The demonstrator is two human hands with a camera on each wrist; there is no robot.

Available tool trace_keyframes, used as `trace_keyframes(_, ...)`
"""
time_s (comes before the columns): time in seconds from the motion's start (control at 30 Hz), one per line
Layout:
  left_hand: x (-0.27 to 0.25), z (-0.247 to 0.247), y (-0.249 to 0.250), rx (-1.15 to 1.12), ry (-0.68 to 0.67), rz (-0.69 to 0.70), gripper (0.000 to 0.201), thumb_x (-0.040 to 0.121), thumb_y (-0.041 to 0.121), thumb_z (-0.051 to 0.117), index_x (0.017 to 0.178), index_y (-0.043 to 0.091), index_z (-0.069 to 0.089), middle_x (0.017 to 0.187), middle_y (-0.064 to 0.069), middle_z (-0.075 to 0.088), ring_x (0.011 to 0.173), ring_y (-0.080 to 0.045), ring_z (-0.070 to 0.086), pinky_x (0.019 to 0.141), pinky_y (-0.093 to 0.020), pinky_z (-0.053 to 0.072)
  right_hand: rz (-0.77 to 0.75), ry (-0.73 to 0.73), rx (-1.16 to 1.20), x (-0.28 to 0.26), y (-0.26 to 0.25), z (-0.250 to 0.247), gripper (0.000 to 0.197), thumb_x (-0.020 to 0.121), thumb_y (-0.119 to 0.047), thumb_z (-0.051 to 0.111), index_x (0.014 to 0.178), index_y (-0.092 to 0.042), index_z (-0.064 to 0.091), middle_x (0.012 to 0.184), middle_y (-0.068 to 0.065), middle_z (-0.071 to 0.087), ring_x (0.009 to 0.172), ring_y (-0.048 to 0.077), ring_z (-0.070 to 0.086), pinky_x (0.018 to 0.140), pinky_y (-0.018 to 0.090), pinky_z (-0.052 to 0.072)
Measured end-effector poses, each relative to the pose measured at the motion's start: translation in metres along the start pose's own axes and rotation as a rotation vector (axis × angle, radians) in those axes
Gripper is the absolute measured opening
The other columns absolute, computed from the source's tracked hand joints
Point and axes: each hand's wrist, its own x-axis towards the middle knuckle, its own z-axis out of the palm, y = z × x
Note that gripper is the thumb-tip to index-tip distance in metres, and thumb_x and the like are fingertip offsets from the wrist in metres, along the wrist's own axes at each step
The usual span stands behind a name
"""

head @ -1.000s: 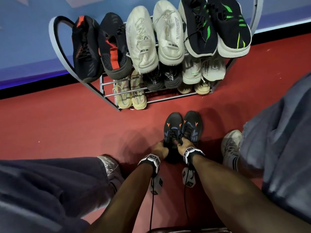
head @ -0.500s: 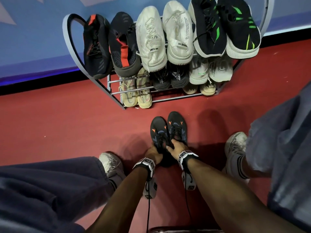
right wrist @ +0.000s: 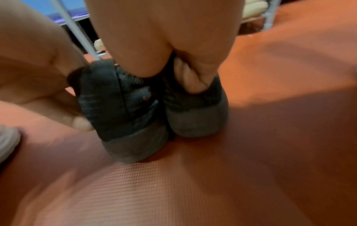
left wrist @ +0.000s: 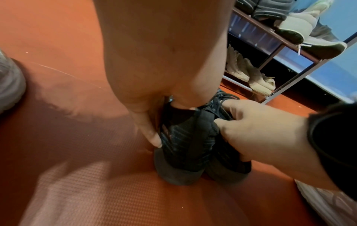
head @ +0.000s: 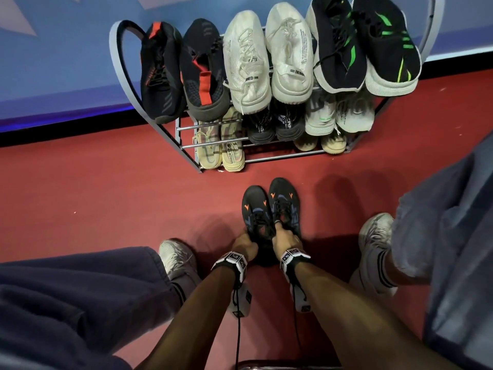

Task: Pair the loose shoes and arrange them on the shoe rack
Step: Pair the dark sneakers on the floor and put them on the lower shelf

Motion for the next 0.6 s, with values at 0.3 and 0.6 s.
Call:
trace_keyframes(0.3, -0.047, -0.007, 0.036, -0.007, 0.105, 0.054, 0.045, 0.102, 0.041, 0.046, 0.133, 0.010, 0.054, 0.131, -0.019, 0.062, 0.122, -0.038, 0.057, 0.103, -0.038, 0.044, -0.112, 0.161, 0.077, -0.030, -0.001, -0.047, 0.041, 0.093, -0.025, 0.051, 0.134, -0.025, 0.050, 0.112, 0.020, 0.067, 0.105, 0.042, 0.061, 0.088, 0.042, 0.052)
trace_keyframes(0.6, -0.098, -0.056, 0.075, -0.329, 0.147, 0.152, 0.052, 0.100, 0.044, 0.052, 0.138, 0.008, 0.047, 0.135, -0.014, 0.059, 0.122, -0.032, 0.058, 0.104, -0.039, 0.045, -0.259, 0.212, 0.060, -0.086, -0.038, -0.134, 0.034, 0.091, -0.028, 0.051, 0.124, -0.022, 0.056, 0.114, 0.018, 0.065, 0.108, 0.040, 0.061, 0.092, 0.040, 0.052)
